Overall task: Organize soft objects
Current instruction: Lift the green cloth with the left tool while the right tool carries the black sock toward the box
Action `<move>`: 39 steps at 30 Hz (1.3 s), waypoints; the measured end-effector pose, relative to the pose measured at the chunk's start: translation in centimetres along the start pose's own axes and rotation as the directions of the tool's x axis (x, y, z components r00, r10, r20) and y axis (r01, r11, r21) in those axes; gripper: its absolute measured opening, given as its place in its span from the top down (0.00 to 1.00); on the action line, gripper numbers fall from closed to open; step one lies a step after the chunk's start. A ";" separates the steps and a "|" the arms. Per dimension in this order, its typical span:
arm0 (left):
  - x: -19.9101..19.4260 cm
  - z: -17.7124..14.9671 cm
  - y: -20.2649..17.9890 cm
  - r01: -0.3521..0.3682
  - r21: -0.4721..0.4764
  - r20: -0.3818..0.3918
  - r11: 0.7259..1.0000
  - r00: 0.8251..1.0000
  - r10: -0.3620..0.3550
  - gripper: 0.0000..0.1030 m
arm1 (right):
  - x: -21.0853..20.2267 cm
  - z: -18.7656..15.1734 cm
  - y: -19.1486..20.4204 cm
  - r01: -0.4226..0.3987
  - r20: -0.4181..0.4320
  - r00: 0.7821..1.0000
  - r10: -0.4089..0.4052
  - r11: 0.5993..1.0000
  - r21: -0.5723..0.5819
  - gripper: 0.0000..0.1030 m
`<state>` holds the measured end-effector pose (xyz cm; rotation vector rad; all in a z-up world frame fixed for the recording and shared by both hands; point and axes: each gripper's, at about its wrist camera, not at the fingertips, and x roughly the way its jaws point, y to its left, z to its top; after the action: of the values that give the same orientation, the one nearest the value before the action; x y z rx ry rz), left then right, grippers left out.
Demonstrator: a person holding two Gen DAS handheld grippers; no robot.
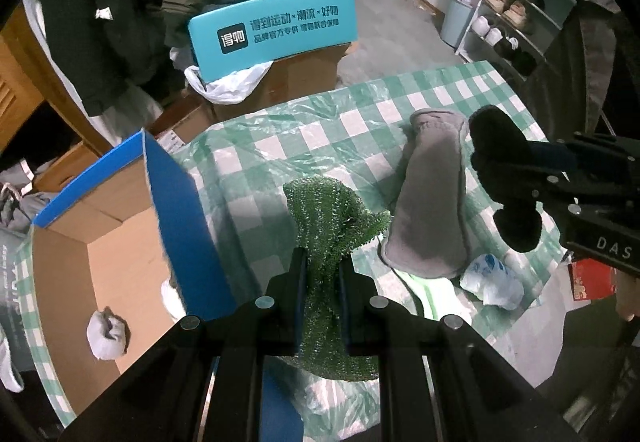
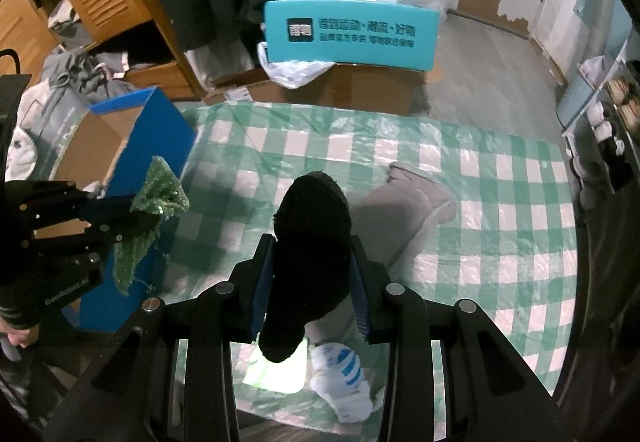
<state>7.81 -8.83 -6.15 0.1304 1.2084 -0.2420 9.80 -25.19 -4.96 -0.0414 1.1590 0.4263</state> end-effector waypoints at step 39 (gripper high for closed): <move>-7.4 -7.0 10.8 -0.059 -0.125 0.139 0.990 0.987 0.077 0.86 | 0.3 3.0 16.3 -0.117 -0.009 0.993 0.118 0.965 -0.236 0.67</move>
<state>1.73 4.04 -1.96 0.0482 1.0700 -0.1163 6.90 -9.40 -1.00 -0.1792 1.1046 0.6682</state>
